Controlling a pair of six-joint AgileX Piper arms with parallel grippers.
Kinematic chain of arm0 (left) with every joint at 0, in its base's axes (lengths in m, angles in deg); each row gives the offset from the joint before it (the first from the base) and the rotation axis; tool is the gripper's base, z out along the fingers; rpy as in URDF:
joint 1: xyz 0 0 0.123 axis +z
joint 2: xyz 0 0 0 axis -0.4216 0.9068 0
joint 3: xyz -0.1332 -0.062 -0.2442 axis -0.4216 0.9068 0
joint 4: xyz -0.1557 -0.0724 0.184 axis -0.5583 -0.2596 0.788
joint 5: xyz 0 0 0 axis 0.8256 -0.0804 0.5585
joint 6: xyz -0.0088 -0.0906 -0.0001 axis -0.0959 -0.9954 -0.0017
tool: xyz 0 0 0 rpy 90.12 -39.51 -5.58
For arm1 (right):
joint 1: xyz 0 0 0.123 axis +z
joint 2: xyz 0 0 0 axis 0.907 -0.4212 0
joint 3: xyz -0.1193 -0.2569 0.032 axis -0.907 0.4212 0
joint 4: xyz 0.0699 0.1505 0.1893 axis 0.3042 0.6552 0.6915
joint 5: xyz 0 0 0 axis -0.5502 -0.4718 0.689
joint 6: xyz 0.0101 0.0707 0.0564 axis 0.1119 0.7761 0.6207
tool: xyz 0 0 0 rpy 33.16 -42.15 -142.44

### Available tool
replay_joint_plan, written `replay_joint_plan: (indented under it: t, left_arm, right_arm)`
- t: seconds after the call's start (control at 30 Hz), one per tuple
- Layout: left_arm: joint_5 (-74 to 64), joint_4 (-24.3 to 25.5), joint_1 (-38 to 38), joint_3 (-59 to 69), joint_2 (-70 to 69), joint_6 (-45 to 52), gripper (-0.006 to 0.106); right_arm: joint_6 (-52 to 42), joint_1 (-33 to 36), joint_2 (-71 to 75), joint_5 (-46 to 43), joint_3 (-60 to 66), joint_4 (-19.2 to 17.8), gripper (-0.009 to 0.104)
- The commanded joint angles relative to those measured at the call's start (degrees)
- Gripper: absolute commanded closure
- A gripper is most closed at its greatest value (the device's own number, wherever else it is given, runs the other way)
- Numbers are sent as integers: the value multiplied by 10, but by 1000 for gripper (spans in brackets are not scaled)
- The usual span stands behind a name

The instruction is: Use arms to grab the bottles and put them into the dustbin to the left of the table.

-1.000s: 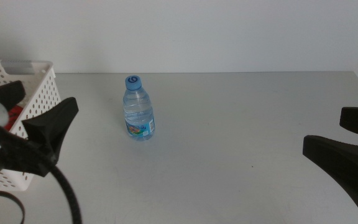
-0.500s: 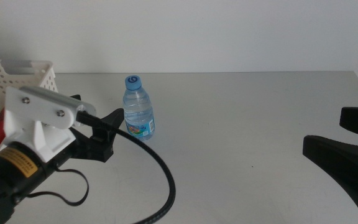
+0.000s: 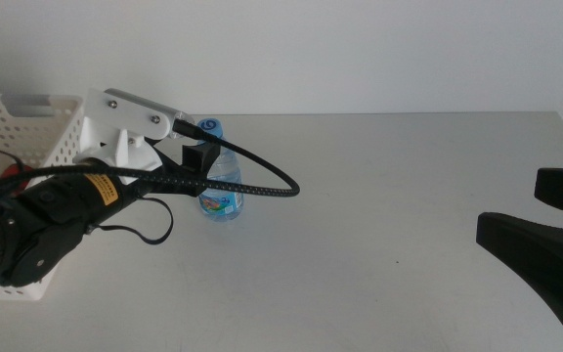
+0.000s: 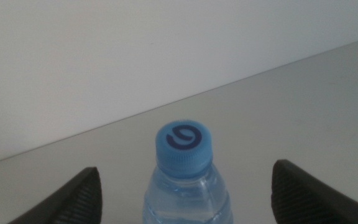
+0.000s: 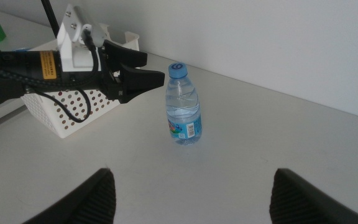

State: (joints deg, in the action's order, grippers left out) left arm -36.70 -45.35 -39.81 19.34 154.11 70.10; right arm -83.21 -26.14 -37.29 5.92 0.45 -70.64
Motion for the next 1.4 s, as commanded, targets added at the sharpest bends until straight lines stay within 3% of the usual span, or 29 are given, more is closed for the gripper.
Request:
replay_joint_plan:
  t: [0.0,0.1,0.33,0.7,0.83,1.0,1.1,1.2,1.37]
  left_arm:
    - [56,63,18,-41,18,-57,7]
    - [78,90,28,-70,63,-91,7]
    - [142,91,29,-100,157,-96,7]
    - [261,54,29,-101,259,-69,10]
    - [268,61,29,-101,265,-70,32]
    - [261,85,30,-100,241,-69,74]
    - [232,83,29,-100,206,-71,91]
    - [184,72,29,-100,159,-77,98]
    - [75,36,29,-100,57,-78,98]
  right_arm:
    - [-5,-2,0,-42,-13,-7,32]
    - [-5,-2,0,-42,-13,-7,32]
    - [-5,-2,0,-42,-13,-7,32]
    - [-5,-2,0,-42,-13,-7,32]
    - [-5,-2,0,-42,-13,-7,32]
    - [-5,-2,0,-42,-13,-7,32]
    - [-5,-2,0,-42,-13,-7,32]
    - [-5,-2,0,-42,-13,-7,32]
    - [-5,-2,0,-42,-13,-7,32]
